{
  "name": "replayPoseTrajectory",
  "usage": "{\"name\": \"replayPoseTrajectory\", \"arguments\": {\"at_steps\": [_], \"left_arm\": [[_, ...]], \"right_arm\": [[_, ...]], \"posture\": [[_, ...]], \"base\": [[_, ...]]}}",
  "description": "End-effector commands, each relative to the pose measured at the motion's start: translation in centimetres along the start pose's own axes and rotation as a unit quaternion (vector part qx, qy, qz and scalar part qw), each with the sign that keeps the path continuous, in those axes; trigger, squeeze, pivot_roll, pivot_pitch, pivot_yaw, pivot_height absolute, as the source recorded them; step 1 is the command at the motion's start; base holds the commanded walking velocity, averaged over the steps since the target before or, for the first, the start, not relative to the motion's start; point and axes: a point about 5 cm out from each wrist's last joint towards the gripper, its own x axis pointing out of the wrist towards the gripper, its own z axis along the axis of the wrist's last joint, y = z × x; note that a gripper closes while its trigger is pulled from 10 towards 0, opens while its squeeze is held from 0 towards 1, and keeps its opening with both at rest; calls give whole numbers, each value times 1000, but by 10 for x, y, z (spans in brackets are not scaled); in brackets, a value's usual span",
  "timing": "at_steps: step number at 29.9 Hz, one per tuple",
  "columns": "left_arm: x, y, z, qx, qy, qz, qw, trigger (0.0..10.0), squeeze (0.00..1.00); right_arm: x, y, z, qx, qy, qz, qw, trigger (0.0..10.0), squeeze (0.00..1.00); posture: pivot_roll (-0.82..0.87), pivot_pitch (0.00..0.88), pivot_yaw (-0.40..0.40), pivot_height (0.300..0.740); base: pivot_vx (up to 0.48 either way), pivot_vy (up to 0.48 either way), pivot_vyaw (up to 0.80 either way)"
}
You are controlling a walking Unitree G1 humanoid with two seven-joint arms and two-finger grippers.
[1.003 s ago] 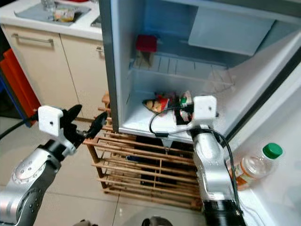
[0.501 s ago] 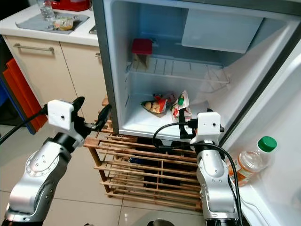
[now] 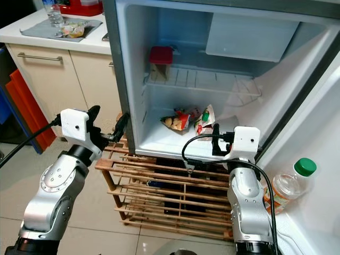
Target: Restocking fridge
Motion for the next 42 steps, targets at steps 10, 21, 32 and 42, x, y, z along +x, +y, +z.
{"name": "replayPoseTrajectory", "arguments": {"at_steps": [10,21,32,42], "left_arm": [[5,0,6,0,-19,3,1000,10000,0],[7,1,5,8,-19,-7,1000,10000,0],[0,2,-2,5,-5,3,1000,10000,0],[5,-1,-2,7,-11,2,1000,10000,0]], "right_arm": [[14,-7,-2,23,13,-15,1000,10000,0],[10,1,-7,17,15,3,1000,10000,0],[1,16,-8,7,11,57,998,10000,0],[5,13,-7,2,12,60,998,10000,0]], "posture": [[-131,0,-17,740],[-131,0,-13,740],[-127,0,-23,740],[-131,0,-35,740]], "base": [[0,0,0],[0,0,0],[0,0,0],[-76,0,0]]}}
